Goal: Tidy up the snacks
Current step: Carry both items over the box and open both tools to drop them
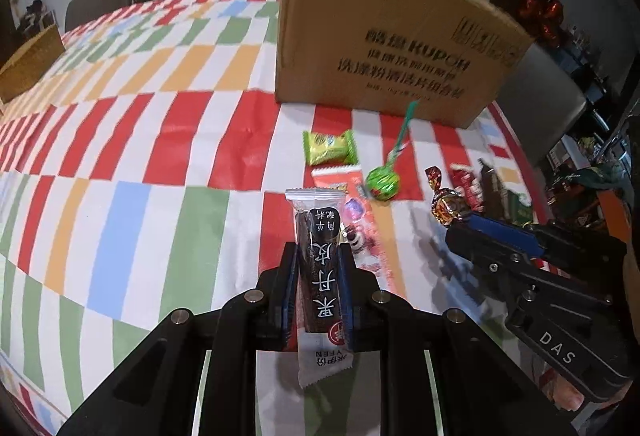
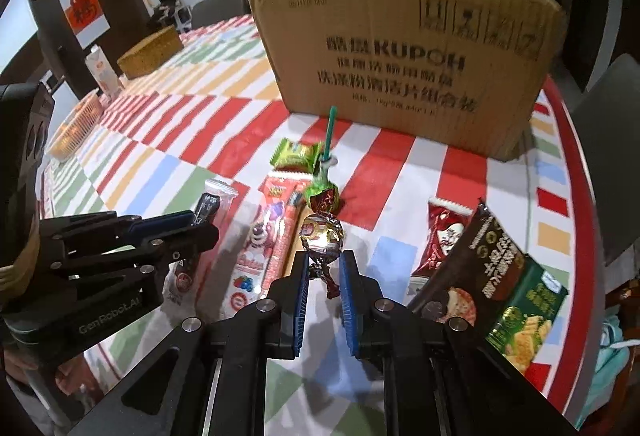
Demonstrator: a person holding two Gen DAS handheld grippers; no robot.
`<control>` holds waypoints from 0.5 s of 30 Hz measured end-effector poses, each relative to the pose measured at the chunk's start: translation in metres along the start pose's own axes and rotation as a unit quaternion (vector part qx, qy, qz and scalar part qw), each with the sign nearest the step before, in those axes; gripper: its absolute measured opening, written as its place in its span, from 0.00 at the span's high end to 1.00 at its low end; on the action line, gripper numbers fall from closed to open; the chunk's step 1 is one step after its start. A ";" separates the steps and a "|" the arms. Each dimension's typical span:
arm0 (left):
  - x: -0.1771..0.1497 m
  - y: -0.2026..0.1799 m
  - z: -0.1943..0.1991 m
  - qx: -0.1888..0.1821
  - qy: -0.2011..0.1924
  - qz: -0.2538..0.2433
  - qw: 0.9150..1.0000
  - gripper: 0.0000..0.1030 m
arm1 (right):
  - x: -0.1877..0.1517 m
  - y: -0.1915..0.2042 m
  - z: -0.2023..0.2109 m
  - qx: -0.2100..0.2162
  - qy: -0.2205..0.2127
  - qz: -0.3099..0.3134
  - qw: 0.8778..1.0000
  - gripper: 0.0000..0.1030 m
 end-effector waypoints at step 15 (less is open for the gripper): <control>0.048 -0.031 0.075 -0.024 -0.104 -0.042 0.993 0.81 | 0.040 0.003 0.079 0.001 -0.105 0.000 0.994 0.84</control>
Point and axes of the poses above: each gripper's, at about its wrist camera, not at the fingertips, and z roughly against the way its jaws point, y to its left, x to its top, the point moved 7 cm from there along -z, roughly the way its jaws point, and after that the axes turned 2 degrees about -y, right-handed, at the moved point
